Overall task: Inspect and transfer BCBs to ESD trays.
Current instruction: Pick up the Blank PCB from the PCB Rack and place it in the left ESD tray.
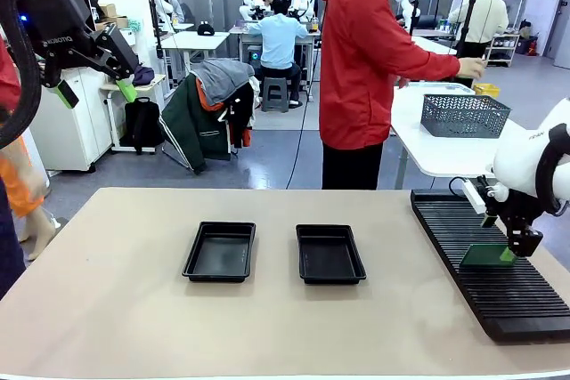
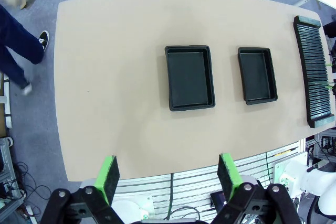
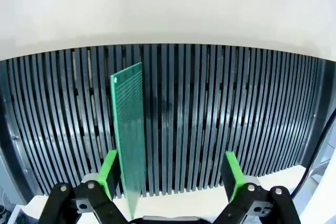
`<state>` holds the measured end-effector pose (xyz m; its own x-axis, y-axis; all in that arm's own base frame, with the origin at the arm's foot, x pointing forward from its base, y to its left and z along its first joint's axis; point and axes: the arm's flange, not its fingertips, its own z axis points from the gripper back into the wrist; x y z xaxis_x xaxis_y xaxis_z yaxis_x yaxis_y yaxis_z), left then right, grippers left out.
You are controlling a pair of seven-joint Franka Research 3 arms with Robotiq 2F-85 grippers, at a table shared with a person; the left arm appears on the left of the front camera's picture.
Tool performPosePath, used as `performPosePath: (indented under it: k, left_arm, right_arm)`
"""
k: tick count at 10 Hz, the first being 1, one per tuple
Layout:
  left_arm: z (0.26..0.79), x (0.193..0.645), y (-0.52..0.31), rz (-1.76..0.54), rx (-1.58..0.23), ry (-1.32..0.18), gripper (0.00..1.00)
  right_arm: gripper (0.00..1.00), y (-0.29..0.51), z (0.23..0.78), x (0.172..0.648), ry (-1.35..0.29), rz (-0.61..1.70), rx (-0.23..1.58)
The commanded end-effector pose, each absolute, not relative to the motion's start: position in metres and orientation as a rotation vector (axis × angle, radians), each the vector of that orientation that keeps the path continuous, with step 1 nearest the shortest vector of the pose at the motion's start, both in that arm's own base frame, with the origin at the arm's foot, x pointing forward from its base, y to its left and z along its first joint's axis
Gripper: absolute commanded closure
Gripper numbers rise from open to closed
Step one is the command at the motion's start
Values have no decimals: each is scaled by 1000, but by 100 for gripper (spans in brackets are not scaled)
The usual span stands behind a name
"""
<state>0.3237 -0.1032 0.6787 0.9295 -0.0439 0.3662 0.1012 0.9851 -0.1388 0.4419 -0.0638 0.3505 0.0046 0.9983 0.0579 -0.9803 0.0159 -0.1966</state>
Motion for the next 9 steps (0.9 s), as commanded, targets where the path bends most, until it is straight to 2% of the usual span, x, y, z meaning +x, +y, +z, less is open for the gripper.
performPosePath:
  k: [1,2,9]
  left_arm:
    - [678,323,-103,-68,-155,-371,0]
    - [678,323,-103,-68,-155,-371,0]
    - [678,323,-103,-68,-155,-371,0]
  right_arm:
    - [0,-73,344,442,-244,1547,-112]
    - [0,-64,351,442,-200,1554,-111]
    - [0,-61,351,443,-205,1554,-112]
